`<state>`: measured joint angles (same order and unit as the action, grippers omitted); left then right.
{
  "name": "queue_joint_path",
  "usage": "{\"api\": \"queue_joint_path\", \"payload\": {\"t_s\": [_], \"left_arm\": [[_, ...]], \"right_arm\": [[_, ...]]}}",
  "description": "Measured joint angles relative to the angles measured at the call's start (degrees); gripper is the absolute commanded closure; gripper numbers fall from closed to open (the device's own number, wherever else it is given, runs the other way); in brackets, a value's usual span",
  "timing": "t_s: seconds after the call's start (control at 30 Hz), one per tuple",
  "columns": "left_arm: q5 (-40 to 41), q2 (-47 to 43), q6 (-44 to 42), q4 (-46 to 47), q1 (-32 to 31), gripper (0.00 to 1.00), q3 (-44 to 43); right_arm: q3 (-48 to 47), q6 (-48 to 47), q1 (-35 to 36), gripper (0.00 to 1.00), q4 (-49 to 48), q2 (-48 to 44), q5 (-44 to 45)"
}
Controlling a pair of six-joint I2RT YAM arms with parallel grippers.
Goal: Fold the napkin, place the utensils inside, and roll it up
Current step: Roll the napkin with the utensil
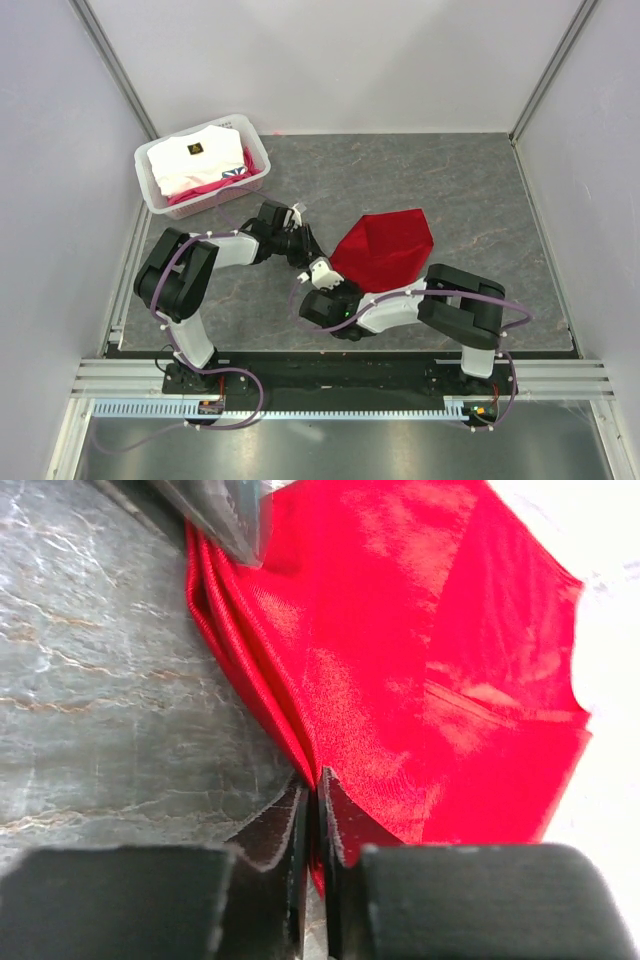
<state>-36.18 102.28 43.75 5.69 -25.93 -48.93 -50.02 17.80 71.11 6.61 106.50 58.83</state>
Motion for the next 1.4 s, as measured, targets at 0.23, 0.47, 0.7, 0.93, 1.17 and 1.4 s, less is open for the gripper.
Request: {"api": "queue_joint_path", "payload": {"t_s": [0.23, 0.47, 0.7, 0.93, 1.17, 1.4], "left_arm": [[0.61, -0.83, 0.26, 0.02, 0.79, 0.33, 0.22], [6.29, -8.52, -0.17, -0.87, 5.09, 0.28, 3.34], [13.42, -16.87, -1.92, -1.75, 5.86, 0.27, 7.8], [15.78, -25.94, -5.25, 0.13, 5.86, 0.27, 15.78], [15.3, -30.56, -8.22, 3.91, 5.81, 0.28, 19.96], [15.08, -30.58, -9.62, 5.18, 5.55, 0.29, 21.35]], "right_arm": [[0.07, -4.44, -3.76, 1.0, -1.49, -2.64, -8.17], [-0.7, -5.53, -7.93, 1.0, 1.11, -6.56, -21.59], [-3.21, -4.0, -13.53, 1.0, 5.77, -9.44, -38.32], [-9.2, -2.38, -20.7, 1.0, 11.78, -9.18, -56.52], [-12.39, -1.03, -27.23, 1.0, 13.07, -4.22, -72.85], [-13.57, -0.15, -31.95, 1.0, 12.72, 1.27, -85.22]]}}
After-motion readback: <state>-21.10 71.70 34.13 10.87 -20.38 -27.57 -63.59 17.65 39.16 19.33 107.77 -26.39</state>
